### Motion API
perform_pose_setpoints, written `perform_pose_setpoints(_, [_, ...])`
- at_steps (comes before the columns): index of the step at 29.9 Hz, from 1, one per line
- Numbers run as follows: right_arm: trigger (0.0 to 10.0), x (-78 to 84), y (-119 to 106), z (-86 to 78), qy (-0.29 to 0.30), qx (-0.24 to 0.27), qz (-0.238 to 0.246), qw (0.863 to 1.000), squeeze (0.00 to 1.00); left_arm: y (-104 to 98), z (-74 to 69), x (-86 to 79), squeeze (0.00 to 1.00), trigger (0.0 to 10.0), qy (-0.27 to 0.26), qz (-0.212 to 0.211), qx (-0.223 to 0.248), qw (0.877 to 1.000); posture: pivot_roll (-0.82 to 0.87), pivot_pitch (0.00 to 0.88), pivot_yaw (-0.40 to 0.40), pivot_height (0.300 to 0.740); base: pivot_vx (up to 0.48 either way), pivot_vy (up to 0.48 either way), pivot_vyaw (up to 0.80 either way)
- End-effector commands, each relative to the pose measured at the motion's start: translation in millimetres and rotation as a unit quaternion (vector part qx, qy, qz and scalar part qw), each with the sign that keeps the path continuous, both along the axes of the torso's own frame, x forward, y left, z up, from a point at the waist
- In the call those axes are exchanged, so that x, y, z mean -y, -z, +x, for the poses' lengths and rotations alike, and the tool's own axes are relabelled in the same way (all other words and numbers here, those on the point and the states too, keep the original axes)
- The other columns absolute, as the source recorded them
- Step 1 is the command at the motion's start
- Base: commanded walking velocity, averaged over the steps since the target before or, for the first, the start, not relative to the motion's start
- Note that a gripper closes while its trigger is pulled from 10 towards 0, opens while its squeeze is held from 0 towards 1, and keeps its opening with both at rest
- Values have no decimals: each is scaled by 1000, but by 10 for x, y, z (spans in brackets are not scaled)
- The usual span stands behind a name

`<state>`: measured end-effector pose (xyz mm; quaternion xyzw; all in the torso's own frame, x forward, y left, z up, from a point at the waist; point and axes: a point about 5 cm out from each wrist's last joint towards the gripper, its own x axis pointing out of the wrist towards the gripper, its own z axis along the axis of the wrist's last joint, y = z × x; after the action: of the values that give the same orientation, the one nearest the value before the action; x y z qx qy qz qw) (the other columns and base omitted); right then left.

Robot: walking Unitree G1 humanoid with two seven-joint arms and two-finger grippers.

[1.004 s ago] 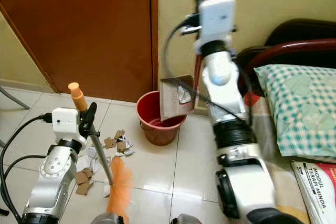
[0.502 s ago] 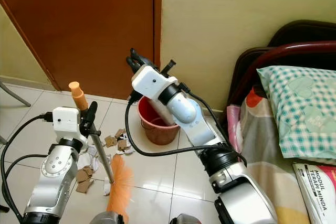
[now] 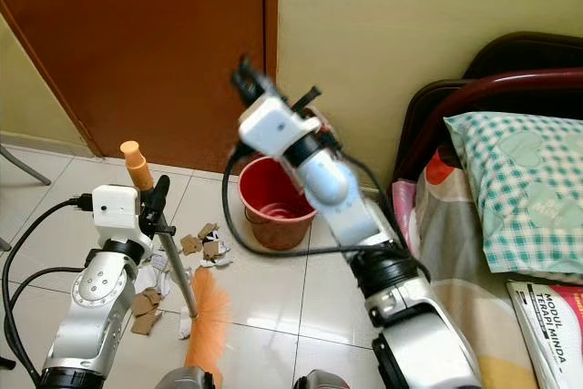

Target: Sweep floor

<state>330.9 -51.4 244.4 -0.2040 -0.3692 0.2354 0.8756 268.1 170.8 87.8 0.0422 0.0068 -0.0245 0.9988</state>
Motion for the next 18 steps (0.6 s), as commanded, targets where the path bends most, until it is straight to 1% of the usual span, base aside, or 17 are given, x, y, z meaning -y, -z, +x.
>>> perform_pose_setpoints(1, [10000,-68,-451,-107,-31,66,46,996,0,30,2,17,0,10000,2,4,-8,1000,-2,58,-34,740,0,0,0])
perform_pose_setpoints(3, [10000,-51,-568,-101,-43,46,99,993,0,20,18,34,0,10000,4,10,-5,1000,-2,58,-33,740,0,0,0])
perform_pose_setpoints(5, [10000,-42,-551,-79,-41,28,111,993,0,10,25,24,0,10000,-2,14,-2,1000,-3,57,-33,740,0,0,0])
perform_pose_setpoints(6, [10000,-42,-551,-79,-41,28,111,993,0,10,25,24,0,10000,-2,14,-2,1000,-3,57,-33,740,0,0,0])
perform_pose_setpoints(7, [10000,-15,-522,-56,-42,0,140,989,0,7,22,-1,0,10000,-11,17,0,1000,-3,57,-33,740,0,0,0])
perform_pose_setpoints(8, [10000,-1,-505,-46,-42,-16,154,987,0,4,17,-20,0,10000,-18,21,1,1000,-3,57,-33,740,0,0,0])
perform_pose_setpoints(9, [10000,40,-452,-15,-41,-54,191,979,0,6,4,-66,0,10000,-27,27,0,999,2,58,-33,740,0,0,0])
perform_pose_setpoints(10, [10000,40,-452,-15,-41,-54,191,979,0,6,4,-66,0,10000,-27,27,0,999,2,58,-33,740,0,0,0])
perform_pose_setpoints(11, [10000,75,-378,7,-42,-99,228,968,0,11,-13,-104,0,10000,-31,28,-1,999,2,58,-33,740,0,0,0])
perform_pose_setpoints(12, [10000,75,-378,7,-42,-99,228,968,0,11,-13,-104,0,10000,-31,28,-1,999,2,58,-33,740,0,0,0])
perform_pose_setpoints(13, [10000,86,-350,7,-43,-114,237,964,0,12,-18,-110,0,10000,-32,28,-1,999,2,58,-33,740,0,0,0])
perform_pose_setpoints(14, [10000,112,-233,-4,-39,-144,250,957,0,14,-25,-116,0,10000,-31,29,-2,999,2,58,-33,740,0,0,0])
perform_pose_setpoints(15, [10000,112,-233,-4,-39,-144,250,957,0,14,-25,-116,0,10000,-31,29,-2,999,2,58,-33,740,0,0,0])
perform_pose_setpoints(16, [10000,133,-132,-17,-34,-165,256,952,0,15,-27,-116,0,10000,-30,29,-2,999,2,58,-33,740,0,0,0])
perform_pose_setpoints(18, [10000,160,-47,-29,-27,-181,259,948,0,17,-27,-113,0,10000,-29,28,-3,999,2,58,-33,740,0,0,0])
